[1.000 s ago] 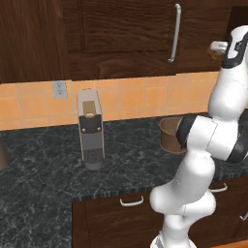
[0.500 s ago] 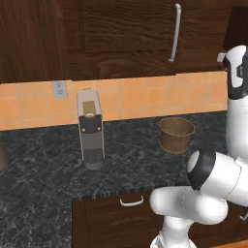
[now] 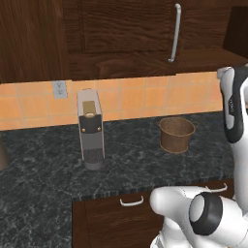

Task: Open the cabinet, pick up the bread from the cabinet and place it in the basket. Then move the basket to the dining counter.

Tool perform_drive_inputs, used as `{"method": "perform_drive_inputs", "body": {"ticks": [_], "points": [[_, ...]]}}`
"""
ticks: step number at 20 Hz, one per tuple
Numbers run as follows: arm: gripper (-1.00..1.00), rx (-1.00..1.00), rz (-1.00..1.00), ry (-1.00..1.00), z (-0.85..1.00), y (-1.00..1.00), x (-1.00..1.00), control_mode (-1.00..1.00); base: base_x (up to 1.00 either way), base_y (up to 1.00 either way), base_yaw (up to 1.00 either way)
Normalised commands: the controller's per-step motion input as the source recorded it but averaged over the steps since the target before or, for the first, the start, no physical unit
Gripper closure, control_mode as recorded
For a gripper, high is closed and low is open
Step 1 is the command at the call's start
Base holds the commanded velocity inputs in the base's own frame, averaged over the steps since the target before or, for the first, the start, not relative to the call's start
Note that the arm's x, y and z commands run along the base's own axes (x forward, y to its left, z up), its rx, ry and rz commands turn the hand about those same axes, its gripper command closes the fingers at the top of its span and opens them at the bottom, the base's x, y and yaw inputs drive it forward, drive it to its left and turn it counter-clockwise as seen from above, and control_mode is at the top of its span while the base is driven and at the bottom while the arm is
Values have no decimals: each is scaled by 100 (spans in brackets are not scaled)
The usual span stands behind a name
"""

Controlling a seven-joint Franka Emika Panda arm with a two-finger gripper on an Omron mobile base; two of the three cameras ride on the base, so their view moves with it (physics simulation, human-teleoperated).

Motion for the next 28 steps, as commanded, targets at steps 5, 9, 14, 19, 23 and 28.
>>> {"method": "perform_drive_inputs", "body": {"ticks": [5,9,14,19,23,28], "points": [[100,11,3,22,-88,33,-35,-100,0,0,0],[100,2,0,21,-61,36,12,-100,0,0,0],[100,7,-2,20,-56,25,50,-100,0,0,0],[100,9,4,16,-64,0,42,-100,0,0,0],[100,2,7,19,-36,0,65,-100,0,0,0],[100,1,8,19,-16,1,72,-100,0,0,0]]}}
